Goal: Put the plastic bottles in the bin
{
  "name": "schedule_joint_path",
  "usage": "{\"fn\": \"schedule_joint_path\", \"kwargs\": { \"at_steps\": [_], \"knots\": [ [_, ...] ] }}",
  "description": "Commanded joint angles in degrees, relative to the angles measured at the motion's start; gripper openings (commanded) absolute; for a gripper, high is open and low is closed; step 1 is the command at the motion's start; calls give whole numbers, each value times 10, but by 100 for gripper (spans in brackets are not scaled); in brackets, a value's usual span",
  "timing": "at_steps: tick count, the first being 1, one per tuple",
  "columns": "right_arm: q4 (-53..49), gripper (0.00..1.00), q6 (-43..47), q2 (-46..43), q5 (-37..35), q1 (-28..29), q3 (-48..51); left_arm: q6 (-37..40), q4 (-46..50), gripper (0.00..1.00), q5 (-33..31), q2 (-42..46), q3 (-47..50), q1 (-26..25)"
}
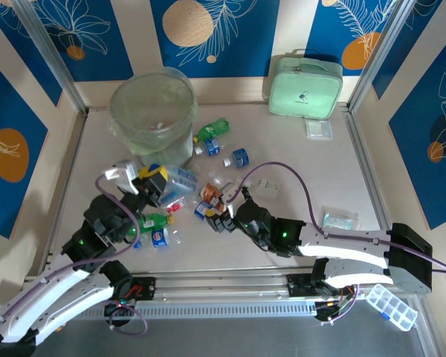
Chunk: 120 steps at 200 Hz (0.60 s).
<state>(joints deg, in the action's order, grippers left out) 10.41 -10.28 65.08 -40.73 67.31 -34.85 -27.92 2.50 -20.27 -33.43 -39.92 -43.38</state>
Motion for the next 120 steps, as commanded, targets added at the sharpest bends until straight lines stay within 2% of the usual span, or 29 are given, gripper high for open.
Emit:
{"fn": "schedule_joint_path", "kwargs": {
  "at_steps": [1,17,46,63,97,120],
  "knots": [
    [28,89,-23,9,-3,-6,-2,17,28,0,-29,-60,-104,21],
    [10,89,-17,32,-23,1,-24,-2,63,0,17,-129,-199,72],
    [16,89,-17,34,-23,3,-22,-73,131,0,148,-257,-359,215],
    [14,89,-16,28,-32,4,-21,-93,156,0,202,-330,-437,276],
    [18,89,-16,31,-39,0,-20,-127,184,0,280,-453,-559,357],
    [9,89,-9,50,-65,3,-35,-126,240,0,325,-533,-639,382]
  ]
}}
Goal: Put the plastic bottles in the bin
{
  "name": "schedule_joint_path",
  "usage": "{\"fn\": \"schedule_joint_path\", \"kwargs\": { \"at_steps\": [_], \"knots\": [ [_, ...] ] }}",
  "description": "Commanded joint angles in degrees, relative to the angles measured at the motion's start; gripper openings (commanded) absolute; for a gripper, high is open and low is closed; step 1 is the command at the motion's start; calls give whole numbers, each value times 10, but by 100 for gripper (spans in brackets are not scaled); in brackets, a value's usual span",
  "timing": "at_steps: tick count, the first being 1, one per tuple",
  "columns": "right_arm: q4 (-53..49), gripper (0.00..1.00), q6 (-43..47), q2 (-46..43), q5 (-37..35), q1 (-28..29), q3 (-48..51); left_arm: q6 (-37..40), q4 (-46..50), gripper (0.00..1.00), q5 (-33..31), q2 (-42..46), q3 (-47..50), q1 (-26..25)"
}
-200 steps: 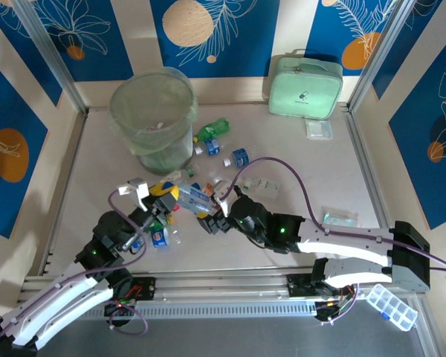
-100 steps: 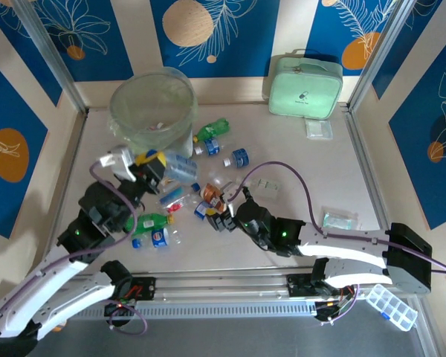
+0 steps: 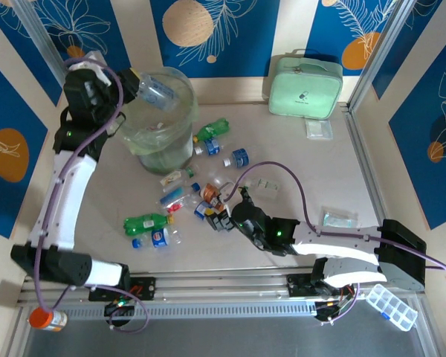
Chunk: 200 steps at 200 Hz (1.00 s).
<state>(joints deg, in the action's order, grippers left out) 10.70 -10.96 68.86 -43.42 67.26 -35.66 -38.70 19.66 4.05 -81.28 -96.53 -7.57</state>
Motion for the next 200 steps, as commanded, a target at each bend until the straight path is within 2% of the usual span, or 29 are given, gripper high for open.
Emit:
{"fn": "schedule_joint_path", "kwargs": {
  "at_steps": [1,32,68,88,140,189,200],
  "knots": [
    [6,89,-2,13,-39,4,-28,-17,71,0,82,-57,-76,25],
    [3,89,-5,18,-49,8,-34,37,137,0,70,-126,-128,30],
    [-3,90,-12,19,-55,8,-38,69,178,0,39,-185,-126,31],
    [-7,90,-12,20,-59,9,-40,71,192,0,22,-216,-124,33],
    [-14,89,-6,39,-64,13,-53,70,259,0,43,-324,-186,37],
    [-19,90,5,62,-70,19,-66,60,256,0,46,-360,-183,43],
    [-19,90,5,63,-69,20,-67,56,246,9,56,-367,-183,44]
  ]
}}
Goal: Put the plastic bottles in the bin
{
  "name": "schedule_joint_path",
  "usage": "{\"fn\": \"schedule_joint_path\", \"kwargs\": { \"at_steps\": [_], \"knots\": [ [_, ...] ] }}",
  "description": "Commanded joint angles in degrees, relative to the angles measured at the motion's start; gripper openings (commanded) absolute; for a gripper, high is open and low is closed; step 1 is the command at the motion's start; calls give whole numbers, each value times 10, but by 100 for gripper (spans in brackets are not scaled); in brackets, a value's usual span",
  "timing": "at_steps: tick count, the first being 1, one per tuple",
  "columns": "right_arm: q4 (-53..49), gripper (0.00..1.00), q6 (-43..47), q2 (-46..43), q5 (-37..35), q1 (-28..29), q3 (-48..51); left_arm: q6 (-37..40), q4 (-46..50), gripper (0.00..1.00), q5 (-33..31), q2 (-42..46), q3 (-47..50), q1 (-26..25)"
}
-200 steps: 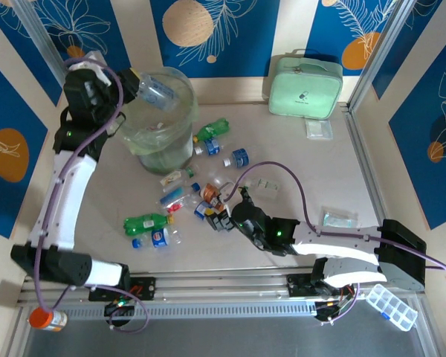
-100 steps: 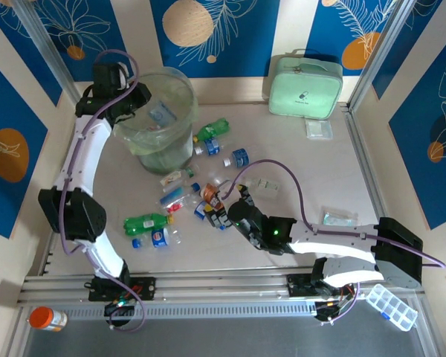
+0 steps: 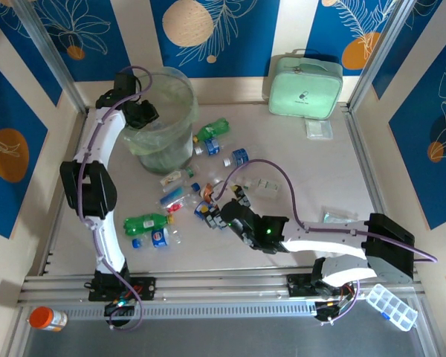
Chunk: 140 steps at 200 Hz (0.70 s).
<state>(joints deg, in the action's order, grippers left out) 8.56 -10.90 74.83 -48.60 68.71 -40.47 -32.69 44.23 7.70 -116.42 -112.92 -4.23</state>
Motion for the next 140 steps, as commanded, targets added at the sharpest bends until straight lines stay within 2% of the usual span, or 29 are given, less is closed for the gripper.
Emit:
{"fn": "schedule_joint_path", "kwargs": {
  "at_steps": [1,24,55,94,140],
  "knots": [
    [3,90,5,4,-17,6,-19,-4,-1,10,21,-17,-19,11],
    [3,90,7,6,-17,7,-21,-2,-3,48,63,-39,-43,11],
    [3,90,9,7,-19,7,-22,2,-9,71,68,-26,-47,11],
    [8,90,12,6,-26,8,-20,8,-47,75,95,26,-18,10],
    [17,90,18,-2,-41,8,-13,9,-83,74,77,127,53,6]
  ]
}}
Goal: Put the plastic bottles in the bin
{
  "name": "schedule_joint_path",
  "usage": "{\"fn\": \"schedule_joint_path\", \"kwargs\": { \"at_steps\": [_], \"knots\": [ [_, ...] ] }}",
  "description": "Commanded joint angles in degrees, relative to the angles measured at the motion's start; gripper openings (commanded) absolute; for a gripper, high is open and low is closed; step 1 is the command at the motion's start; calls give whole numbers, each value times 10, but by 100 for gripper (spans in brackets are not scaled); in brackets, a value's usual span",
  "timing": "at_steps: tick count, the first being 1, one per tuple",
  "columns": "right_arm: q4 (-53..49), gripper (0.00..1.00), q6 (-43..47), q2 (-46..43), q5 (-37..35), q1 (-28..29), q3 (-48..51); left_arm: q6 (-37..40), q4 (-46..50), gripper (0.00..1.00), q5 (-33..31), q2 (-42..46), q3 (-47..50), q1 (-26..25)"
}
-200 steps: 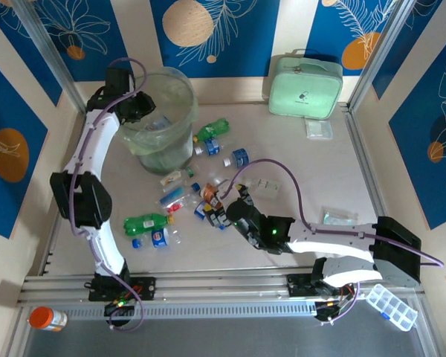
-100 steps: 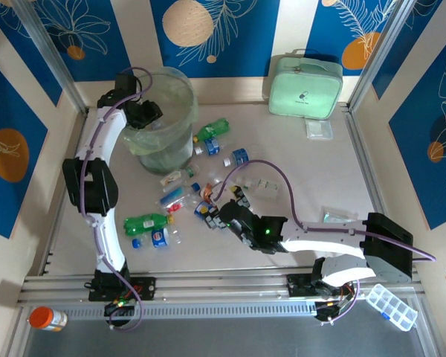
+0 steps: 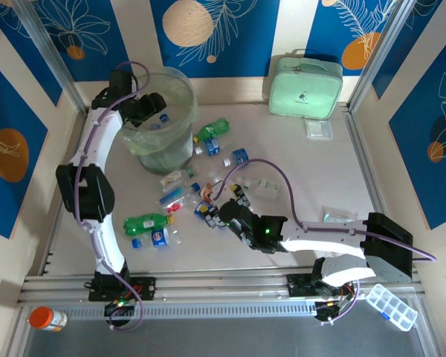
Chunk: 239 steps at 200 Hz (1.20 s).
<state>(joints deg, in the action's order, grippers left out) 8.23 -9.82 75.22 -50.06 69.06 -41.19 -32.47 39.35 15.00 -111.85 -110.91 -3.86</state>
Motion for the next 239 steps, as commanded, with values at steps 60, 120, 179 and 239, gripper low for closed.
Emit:
{"fn": "schedule_joint_path", "kwargs": {
  "at_steps": [60,120,179,239],
  "knots": [
    [8,90,-8,-26,-14,-10,2,-75,-79,73,-111,302,241,-41],
    [-8,90,-30,-43,-2,-21,5,-200,26,73,-269,524,403,-115],
    [-12,90,-37,-53,-1,-25,8,-375,168,78,-325,690,564,-121],
    [-14,90,-35,-39,-4,-25,2,-511,120,91,-300,773,753,-121]
  ]
}}
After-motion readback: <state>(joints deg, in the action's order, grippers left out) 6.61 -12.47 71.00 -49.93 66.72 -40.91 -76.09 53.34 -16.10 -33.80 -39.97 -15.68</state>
